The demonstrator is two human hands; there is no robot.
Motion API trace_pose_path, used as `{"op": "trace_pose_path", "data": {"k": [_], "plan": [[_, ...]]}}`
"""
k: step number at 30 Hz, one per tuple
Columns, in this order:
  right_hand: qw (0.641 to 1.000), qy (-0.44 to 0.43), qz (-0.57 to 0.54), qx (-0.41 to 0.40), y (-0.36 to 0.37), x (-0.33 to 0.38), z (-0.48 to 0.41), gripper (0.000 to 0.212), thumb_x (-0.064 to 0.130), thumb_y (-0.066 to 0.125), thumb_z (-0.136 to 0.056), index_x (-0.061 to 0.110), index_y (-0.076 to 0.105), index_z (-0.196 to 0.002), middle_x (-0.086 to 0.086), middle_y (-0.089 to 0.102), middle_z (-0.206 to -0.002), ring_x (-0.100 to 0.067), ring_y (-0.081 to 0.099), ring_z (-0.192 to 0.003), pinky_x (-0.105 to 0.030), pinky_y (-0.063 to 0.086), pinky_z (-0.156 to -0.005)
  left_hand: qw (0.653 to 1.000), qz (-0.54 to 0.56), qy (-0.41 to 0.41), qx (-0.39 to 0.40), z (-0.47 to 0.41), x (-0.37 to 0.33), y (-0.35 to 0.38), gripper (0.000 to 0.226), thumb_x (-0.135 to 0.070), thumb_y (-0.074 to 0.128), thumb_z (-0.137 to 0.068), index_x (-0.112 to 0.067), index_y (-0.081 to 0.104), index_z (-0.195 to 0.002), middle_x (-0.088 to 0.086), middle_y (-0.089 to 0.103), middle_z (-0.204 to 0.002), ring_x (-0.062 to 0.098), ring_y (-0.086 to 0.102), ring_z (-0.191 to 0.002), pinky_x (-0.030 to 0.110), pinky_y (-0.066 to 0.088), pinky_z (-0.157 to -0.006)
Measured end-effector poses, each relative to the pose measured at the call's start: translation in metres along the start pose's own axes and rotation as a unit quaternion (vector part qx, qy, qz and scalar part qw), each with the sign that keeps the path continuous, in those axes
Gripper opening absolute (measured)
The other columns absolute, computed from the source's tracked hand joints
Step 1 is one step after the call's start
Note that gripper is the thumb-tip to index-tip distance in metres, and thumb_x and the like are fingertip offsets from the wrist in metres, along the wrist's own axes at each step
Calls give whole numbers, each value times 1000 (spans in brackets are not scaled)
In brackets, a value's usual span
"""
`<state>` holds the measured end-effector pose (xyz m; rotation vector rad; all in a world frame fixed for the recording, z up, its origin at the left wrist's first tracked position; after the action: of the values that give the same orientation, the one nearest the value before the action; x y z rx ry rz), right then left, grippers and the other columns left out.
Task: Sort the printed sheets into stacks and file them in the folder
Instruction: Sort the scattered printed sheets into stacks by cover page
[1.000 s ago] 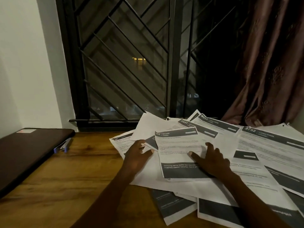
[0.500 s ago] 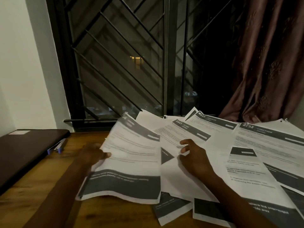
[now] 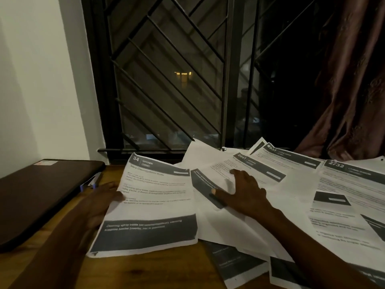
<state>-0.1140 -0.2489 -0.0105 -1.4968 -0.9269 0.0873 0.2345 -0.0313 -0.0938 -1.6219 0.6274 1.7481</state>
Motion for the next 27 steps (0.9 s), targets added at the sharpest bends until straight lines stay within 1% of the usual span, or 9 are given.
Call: {"op": "trace_pose_path", "data": {"k": [4,7,10,12,16,19,23,25,27], "plan": [[997,10,33,75,34,8,-5,105,80,55,-68,28,13,-148,-5,19,-156,-33,17,-144,-63,12,-112,1000,-1,12,-9,68,-50,35,22,-13,69,-86,-7,64,-106,12,75,-92,30,73,-80,41,60,-73],[994,9,75,74,42,12,-2,80,72,52,-76,27,33,-140,-7,39,-145,-34,31,-136,-64,14,-111,999,-33,-5,-16,77,-58,43,14,-10,67,-87,-3,64,-99,7,74,-70,19,71,-56,27,57,-51],[997,20,67,43,34,13,-1,56,55,53,-85,28,41,-133,-6,47,-135,-29,41,-127,-58,21,-110,999,-29,1,-39,68,-52,35,23,2,63,-86,-1,62,-109,18,72,-102,24,71,-71,41,57,-74],[997,13,71,41,35,13,1,63,59,52,-85,28,36,-138,-7,44,-140,-29,39,-130,-60,18,-110,999,-14,11,-51,66,-49,31,28,7,60,-87,-3,61,-113,21,67,-116,33,68,-90,52,52,-90],[989,16,111,95,53,11,5,107,90,40,-64,26,21,-147,-8,27,-154,-33,24,-141,-66,9,-110,998,-9,18,-66,70,-51,33,17,7,56,-90,-9,61,-93,15,68,-100,32,65,-88,46,52,-80],[994,3,103,46,43,21,6,79,80,48,-73,28,43,-131,-1,49,-135,-26,44,-127,-57,24,-108,998,3,22,-65,74,-55,32,16,5,57,-90,-9,62,-94,17,67,-104,36,64,-95,49,51,-89],[995,-11,43,-94,5,22,11,2,35,58,-87,37,59,-87,0,65,-105,-25,60,-99,-42,45,-92,997,18,-1,-70,75,-49,27,20,3,57,-90,-5,64,-108,18,68,-113,39,64,-104,53,46,-98],[988,12,-50,-147,-17,7,9,17,25,57,-87,37,60,-76,-5,67,-98,-30,62,-93,-38,50,-82,997,15,-16,-73,75,-45,24,28,4,56,-90,-1,60,-117,21,65,-119,42,62,-108,56,44,-102],[968,20,-141,-205,-42,-6,7,11,27,58,-90,31,68,-93,-10,68,-99,-33,62,-92,-36,48,-79,997,-4,-18,-75,74,-44,20,35,3,59,-88,1,57,-123,23,63,-122,43,59,-112,56,44,-102]]}}
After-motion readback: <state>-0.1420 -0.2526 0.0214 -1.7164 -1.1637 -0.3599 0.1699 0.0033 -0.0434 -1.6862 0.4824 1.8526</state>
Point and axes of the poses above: each hand's wrist, its own z-axis away from the middle knuckle, its own y-axis out of the palm, x = y × z, the point moved 9 cm from there along -z, towards the middle knuckle
